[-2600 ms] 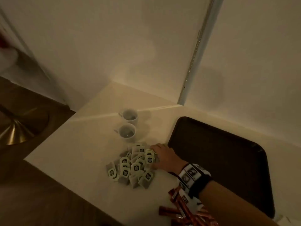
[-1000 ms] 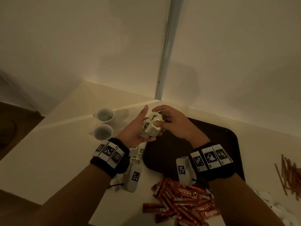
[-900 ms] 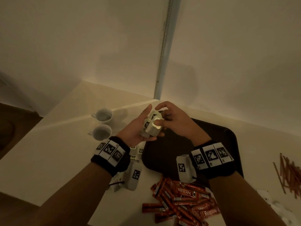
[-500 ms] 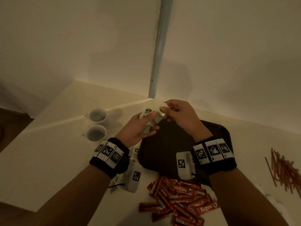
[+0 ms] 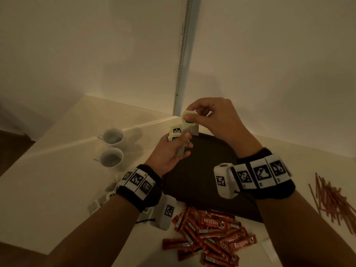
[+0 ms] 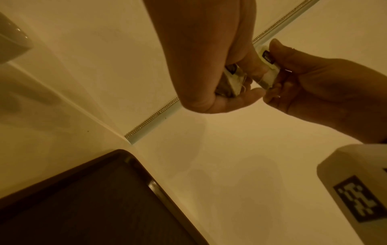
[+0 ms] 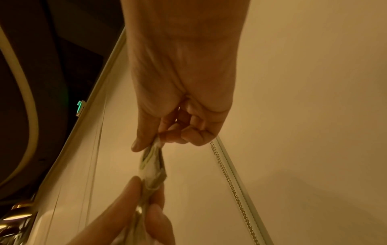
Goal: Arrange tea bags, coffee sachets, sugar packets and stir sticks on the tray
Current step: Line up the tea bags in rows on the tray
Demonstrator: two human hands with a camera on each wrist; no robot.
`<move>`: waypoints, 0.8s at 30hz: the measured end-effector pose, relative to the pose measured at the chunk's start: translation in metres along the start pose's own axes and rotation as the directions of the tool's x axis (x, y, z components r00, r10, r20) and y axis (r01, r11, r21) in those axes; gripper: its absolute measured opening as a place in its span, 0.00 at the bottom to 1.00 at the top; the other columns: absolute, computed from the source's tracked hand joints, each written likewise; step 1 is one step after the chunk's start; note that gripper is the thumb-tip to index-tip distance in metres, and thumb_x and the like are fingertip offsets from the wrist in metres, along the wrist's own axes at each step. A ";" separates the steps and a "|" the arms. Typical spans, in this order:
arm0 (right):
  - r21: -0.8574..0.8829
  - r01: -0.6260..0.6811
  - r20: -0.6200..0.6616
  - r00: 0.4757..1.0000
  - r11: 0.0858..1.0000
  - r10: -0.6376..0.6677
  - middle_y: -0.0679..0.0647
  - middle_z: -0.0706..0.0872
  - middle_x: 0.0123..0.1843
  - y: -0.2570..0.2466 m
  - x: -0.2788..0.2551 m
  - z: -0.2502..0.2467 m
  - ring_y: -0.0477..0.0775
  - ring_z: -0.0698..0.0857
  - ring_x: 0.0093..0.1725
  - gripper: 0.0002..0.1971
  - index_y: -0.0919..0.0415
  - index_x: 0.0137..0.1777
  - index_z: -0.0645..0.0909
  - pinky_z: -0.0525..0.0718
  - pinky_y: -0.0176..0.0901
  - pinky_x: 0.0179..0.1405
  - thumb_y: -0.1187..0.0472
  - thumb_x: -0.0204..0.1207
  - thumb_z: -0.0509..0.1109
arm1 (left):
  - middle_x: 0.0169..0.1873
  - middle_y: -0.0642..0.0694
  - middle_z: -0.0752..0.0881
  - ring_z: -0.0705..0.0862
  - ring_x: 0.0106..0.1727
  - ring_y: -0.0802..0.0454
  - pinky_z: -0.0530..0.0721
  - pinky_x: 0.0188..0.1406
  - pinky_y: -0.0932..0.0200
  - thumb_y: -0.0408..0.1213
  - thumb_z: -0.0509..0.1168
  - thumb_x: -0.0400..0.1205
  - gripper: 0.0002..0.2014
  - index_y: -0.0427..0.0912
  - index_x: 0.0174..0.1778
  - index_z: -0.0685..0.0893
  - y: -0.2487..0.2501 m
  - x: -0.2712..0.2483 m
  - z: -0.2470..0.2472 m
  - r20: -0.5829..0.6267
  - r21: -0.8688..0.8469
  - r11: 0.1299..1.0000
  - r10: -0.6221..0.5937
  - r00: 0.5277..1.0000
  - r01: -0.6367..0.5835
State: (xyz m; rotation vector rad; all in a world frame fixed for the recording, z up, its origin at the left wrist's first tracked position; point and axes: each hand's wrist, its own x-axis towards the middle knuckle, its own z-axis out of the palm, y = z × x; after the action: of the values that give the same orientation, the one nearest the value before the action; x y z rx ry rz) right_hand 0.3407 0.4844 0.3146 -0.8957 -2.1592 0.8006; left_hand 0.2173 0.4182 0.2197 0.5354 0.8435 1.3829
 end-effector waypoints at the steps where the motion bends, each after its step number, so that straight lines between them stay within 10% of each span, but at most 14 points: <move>1: 0.000 -0.001 0.003 1.000 1.000 0.001 0.43 0.82 0.32 0.000 -0.001 -0.001 0.36 0.79 0.32 0.08 0.58 0.45 0.89 0.73 0.22 0.33 0.56 0.69 0.78 | 0.35 0.52 0.85 0.84 0.33 0.59 0.82 0.26 0.65 0.40 0.69 0.71 0.12 0.43 0.49 0.79 0.000 0.000 0.001 0.002 -0.013 1.000 0.003 1.000 -0.003; 19: -0.084 0.020 0.039 0.999 0.996 -0.017 0.53 0.86 0.34 0.011 -0.007 -0.002 0.49 0.83 0.34 0.01 0.54 0.43 0.85 0.77 0.25 0.30 0.58 0.74 0.74 | 0.37 0.50 0.85 0.85 0.34 0.58 0.82 0.25 0.66 0.39 0.69 0.71 0.13 0.41 0.50 0.80 -0.005 0.002 0.005 0.009 -0.034 0.999 -0.023 1.000 0.023; 24: -0.109 -0.006 0.019 1.000 0.994 0.008 0.43 0.82 0.31 0.012 -0.004 -0.006 0.37 0.80 0.31 0.02 0.50 0.42 0.85 0.74 0.22 0.31 0.58 0.73 0.75 | 0.36 0.50 0.86 0.85 0.33 0.58 0.82 0.25 0.67 0.42 0.65 0.72 0.14 0.39 0.50 0.79 -0.007 0.002 0.006 0.046 -0.102 0.994 -0.022 0.999 0.027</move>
State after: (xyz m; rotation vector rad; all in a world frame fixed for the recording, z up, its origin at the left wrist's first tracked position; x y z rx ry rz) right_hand 0.3514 0.4902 0.3084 -0.9545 -2.2360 0.7026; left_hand 0.2257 0.4195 0.2177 0.4739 0.7360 1.3791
